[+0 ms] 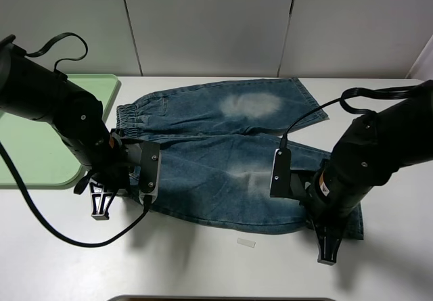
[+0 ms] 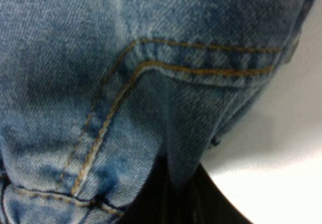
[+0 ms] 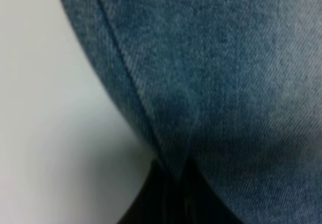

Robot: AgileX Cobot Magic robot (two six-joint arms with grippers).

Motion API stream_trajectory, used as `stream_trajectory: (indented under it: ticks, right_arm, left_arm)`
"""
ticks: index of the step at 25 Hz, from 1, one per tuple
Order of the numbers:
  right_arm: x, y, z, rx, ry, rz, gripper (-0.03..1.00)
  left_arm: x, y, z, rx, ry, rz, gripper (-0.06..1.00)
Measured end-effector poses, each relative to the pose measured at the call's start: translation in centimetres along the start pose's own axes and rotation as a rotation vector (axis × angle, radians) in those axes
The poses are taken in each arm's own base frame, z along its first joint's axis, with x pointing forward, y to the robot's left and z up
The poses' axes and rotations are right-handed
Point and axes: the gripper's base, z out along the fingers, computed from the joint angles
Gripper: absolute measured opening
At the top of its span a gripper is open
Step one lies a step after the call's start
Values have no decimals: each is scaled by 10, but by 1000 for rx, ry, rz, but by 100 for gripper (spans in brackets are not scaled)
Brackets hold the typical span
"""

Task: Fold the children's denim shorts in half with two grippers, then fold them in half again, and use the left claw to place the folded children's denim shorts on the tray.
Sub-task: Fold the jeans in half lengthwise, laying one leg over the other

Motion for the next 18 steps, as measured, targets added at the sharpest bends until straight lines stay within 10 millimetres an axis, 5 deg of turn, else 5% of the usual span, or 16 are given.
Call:
stream_trajectory:
  ticks: [7, 18]
  right_arm:
    - [2, 5, -20, -3, -37, 100, -3]
    - [16, 5, -62, 58, -51, 136, -3]
  left_arm:
    - [2, -2, -5, 27, 24, -1, 0]
    - [-1, 10, -58, -127, -52, 18, 0]
